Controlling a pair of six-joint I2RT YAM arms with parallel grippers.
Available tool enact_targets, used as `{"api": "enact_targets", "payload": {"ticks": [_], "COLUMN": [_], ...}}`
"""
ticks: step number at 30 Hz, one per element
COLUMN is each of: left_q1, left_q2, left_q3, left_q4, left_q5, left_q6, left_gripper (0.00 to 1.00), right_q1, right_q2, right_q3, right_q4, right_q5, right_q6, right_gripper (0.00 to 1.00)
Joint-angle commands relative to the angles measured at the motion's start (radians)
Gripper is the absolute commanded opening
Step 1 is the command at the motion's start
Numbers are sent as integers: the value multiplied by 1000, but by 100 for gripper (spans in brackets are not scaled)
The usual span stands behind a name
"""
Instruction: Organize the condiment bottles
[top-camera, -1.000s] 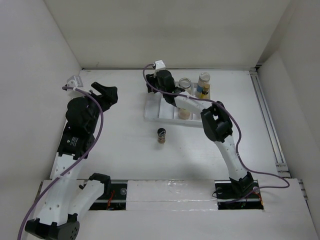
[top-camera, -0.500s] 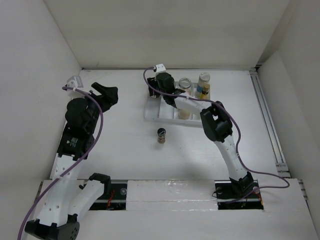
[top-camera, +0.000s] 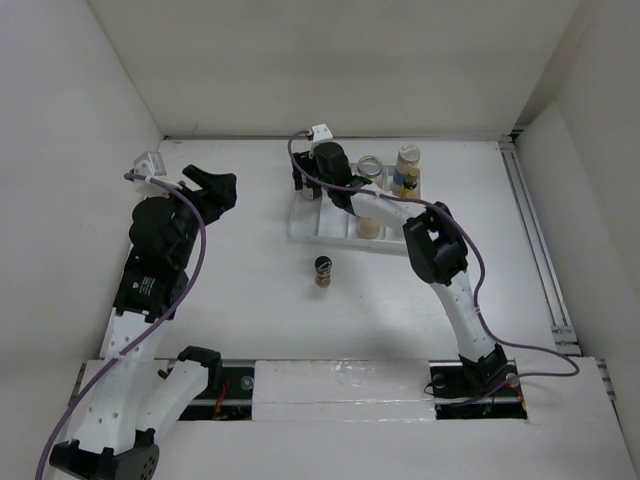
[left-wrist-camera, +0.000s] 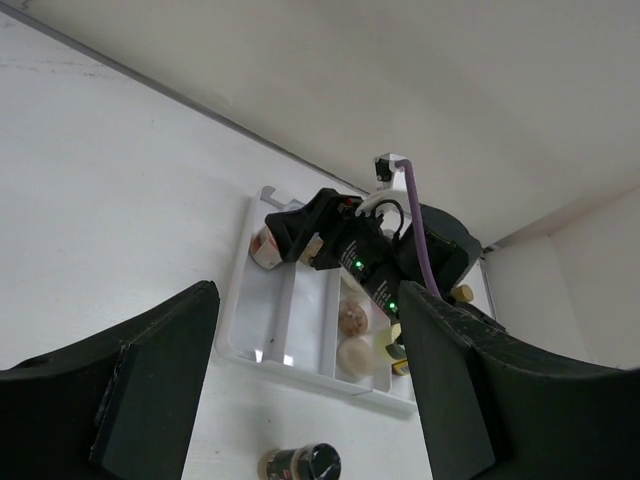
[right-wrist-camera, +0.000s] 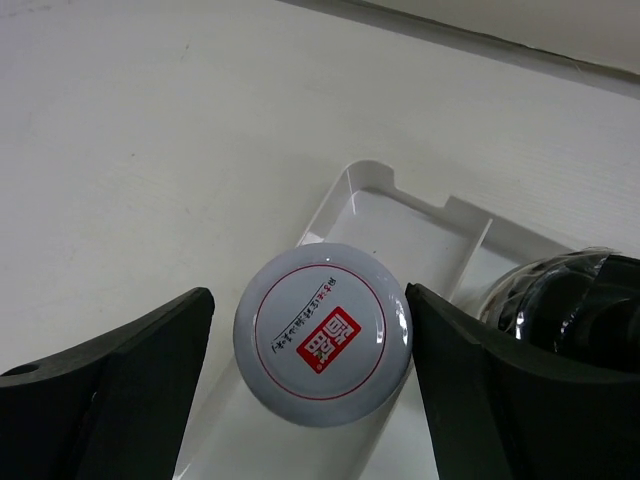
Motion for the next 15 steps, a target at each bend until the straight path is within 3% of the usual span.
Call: {"api": "enact_targets", "payload": {"ticks": [1, 6, 8, 10, 11, 12, 13, 15], "left_q1": [5, 5, 5, 5, 5, 5, 5, 5], "left_q2": [-10, -10, -10, 10, 10, 10, 10, 19], "left_q3": [-10, -19, -19, -19, -19, -19, -19, -30], "left_q4": [52, 62, 62, 62, 62, 62, 62, 62], "left_q5": [11, 20, 31, 31, 43, 43, 60, 60], "left_q6": [6, 6, 6, 6, 6, 6, 6, 6], "left_gripper": [68, 68, 68, 68, 68, 68, 68, 69], "right_q1": [-6, 4, 17, 43, 53, 62, 80, 99], "right_q2": [-131, -265, -367, -437, -501, -532, -562, -655], "right_q3": [-22, -120, -238, -341, -446, -499, -553, -720], "right_q4": [79, 113, 165, 226, 239, 248, 257, 297], "right_q5": [-57, -122, -133, -124, -107, -90, -62, -41], "right_q6": [14, 14, 26, 53, 96, 119, 142, 193], "right_gripper": [83, 83, 68, 41, 16, 10, 8, 20]}}
